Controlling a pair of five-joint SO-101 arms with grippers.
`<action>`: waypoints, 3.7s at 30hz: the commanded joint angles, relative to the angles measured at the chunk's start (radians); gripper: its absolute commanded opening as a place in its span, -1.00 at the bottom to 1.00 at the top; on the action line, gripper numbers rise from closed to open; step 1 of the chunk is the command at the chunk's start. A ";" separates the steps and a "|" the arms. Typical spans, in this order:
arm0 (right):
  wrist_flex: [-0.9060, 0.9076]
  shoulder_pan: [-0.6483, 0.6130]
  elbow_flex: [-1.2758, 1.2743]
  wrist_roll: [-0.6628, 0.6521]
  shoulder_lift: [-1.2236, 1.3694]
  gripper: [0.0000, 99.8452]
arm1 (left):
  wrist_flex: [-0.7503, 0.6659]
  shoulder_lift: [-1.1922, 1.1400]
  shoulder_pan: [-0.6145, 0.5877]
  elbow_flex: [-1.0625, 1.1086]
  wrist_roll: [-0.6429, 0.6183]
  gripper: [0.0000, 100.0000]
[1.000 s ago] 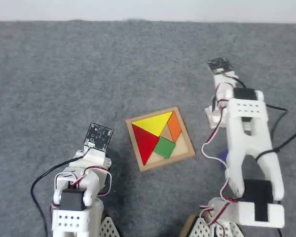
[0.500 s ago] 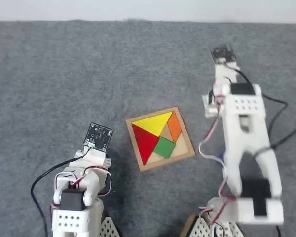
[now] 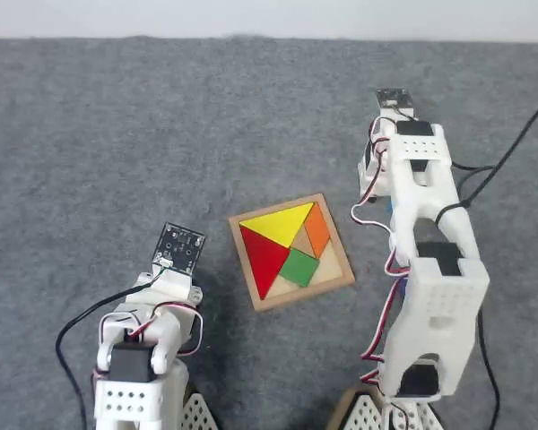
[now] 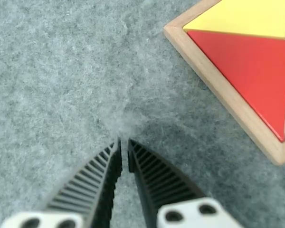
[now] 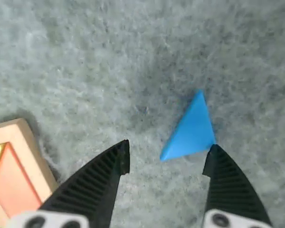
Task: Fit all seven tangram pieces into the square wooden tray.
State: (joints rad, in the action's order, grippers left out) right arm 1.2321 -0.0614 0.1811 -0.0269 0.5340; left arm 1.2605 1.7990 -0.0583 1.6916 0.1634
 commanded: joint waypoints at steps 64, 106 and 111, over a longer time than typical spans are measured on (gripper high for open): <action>-0.101 -0.323 -0.746 -0.321 -0.869 -0.79 | 0.003 0.017 -0.005 -0.010 0.008 -0.96; -0.150 -0.544 -0.753 -0.830 -0.702 -0.79 | 0.003 0.017 -0.005 -0.010 0.008 -0.96; -0.148 -0.555 -0.671 -0.864 -0.572 -0.79 | 0.003 0.017 -0.005 -0.010 0.008 -0.96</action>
State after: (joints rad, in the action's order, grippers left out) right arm 1.0986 -0.5953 -0.5815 -0.8585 -0.0660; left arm 1.2605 1.7990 -0.0583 1.6916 0.1634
